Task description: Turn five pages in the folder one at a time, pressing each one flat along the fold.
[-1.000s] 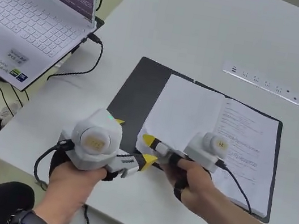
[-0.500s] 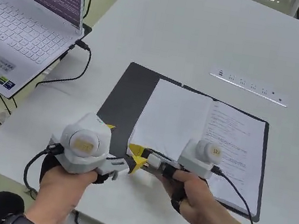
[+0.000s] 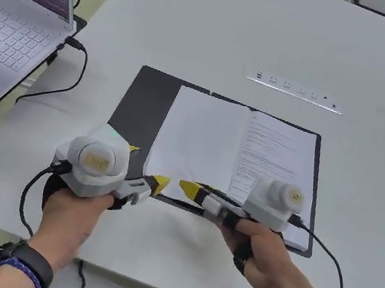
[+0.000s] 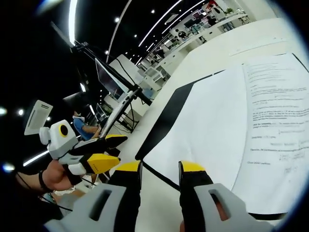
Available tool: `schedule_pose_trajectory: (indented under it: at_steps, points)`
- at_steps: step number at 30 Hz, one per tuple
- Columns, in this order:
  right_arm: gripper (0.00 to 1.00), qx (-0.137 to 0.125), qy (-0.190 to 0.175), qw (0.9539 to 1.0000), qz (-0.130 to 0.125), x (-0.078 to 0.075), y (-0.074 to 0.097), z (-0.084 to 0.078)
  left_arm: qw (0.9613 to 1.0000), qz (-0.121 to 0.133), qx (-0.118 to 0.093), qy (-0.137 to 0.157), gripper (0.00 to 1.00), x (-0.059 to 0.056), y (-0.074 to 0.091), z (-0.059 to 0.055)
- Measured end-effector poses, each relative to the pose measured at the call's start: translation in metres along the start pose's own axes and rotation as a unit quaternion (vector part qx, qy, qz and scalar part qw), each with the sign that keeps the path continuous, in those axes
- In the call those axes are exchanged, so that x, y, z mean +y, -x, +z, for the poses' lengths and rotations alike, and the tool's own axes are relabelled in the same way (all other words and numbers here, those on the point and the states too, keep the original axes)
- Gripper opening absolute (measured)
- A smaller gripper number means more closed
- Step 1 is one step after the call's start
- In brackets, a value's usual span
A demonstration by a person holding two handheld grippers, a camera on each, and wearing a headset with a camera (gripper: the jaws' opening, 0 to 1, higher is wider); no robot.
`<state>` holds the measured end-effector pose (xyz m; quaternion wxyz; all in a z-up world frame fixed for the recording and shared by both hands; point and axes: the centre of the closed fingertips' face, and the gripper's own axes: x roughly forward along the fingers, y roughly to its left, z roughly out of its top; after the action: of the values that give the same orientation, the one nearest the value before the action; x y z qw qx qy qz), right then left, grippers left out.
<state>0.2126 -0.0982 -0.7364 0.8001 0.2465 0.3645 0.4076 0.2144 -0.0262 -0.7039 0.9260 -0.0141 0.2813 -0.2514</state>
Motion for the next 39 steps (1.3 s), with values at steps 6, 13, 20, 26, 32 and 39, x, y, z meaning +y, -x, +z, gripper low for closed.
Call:
schedule_pose_trajectory:
  at_steps: [6, 13, 20, 26, 32, 39]
  points:
    - [0.26, -0.019, -0.007, 0.9996, -0.022, -0.010, 0.018, 0.002, 1.0000, -0.005, 0.002, -0.001, 0.26, 0.001, -0.015, -0.003]
    - [0.24, -0.024, -0.011, 0.9991, -0.034, -0.016, 0.032, -0.004, 0.9996, -0.009, 0.026, 0.007, 0.17, 0.002, -0.029, -0.018]
    - [0.23, -0.030, -0.018, 0.9984, -0.044, -0.023, 0.042, -0.006, 0.9988, 0.000, 0.046, 0.016, 0.13, 0.015, -0.040, -0.038]
    - [0.22, -0.028, -0.021, 0.9982, -0.050, -0.028, 0.046, -0.008, 0.9976, -0.003, 0.065, 0.024, 0.04, 0.017, -0.041, -0.053]
    - [0.22, -0.031, -0.024, 0.9979, -0.051, -0.030, 0.046, -0.004, 0.9970, -0.006, 0.070, 0.031, 0.00, 0.018, -0.040, -0.062]
    - [0.20, -0.029, -0.015, 0.9982, -0.050, -0.035, 0.042, 0.005, 0.9973, -0.003, 0.070, 0.023, 0.00, 0.016, -0.038, -0.061]
